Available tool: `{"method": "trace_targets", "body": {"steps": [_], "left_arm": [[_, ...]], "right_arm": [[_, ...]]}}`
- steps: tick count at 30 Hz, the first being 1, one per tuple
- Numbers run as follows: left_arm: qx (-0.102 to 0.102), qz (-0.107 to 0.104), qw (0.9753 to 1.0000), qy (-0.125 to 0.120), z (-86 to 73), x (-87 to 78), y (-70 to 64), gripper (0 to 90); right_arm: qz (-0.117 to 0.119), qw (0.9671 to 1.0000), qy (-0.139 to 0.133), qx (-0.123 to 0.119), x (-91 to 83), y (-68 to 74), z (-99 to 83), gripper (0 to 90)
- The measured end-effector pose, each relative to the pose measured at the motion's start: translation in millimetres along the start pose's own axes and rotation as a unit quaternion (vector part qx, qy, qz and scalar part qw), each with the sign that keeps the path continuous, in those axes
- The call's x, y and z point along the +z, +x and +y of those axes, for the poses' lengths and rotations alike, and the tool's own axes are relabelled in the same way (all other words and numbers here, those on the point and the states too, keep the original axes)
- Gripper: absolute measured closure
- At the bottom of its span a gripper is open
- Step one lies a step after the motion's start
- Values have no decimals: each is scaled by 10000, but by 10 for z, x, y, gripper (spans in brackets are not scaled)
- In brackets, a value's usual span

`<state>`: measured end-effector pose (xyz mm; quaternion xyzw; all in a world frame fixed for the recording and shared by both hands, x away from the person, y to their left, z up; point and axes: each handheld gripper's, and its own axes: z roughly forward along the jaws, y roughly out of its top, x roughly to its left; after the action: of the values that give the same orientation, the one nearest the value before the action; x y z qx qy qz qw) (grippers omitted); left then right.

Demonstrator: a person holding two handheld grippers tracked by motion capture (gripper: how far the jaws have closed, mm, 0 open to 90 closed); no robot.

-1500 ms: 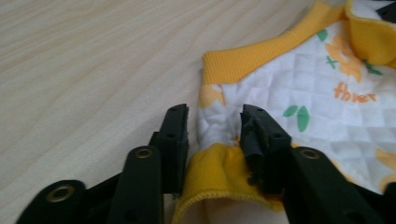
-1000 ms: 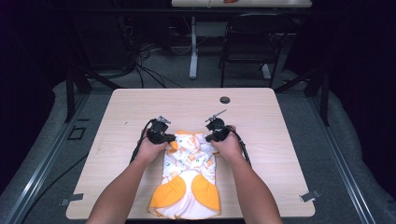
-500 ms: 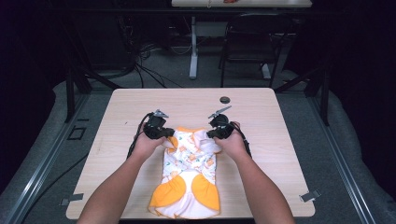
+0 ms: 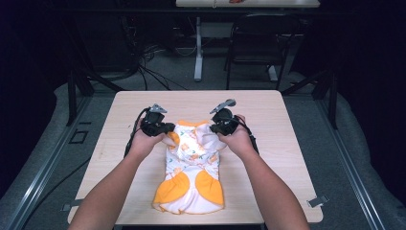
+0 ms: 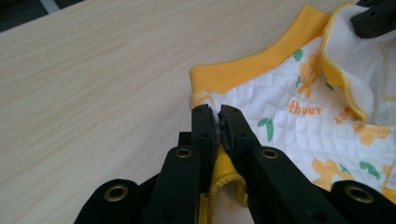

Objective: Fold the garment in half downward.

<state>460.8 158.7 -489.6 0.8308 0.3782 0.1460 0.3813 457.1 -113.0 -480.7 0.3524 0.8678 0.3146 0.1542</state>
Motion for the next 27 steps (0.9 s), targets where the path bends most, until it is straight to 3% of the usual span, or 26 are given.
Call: {"method": "trace_targets", "body": {"steps": [4,8,10,20,27], "left_arm": [[37,60,9999,-118,81,-71,21,847],[174,136,9988,-448,183,-179,-5,847],[203,131,9987,-450,186,-199,-12,847],[362,-127,9984,-423,-56,-235,-138,846],[421,-285,9982,-319,-244,-255,-198,846]], "right_arm": [[-119,9998,-78,-104,-101,-14,112,872],[-261,9989,-349,-179,-228,-17,201,872],[-268,9984,-427,-241,-279,-20,205,872],[-149,9980,-349,-500,-296,98,-26,871],[27,9981,-302,-535,-298,201,-208,870]]}}
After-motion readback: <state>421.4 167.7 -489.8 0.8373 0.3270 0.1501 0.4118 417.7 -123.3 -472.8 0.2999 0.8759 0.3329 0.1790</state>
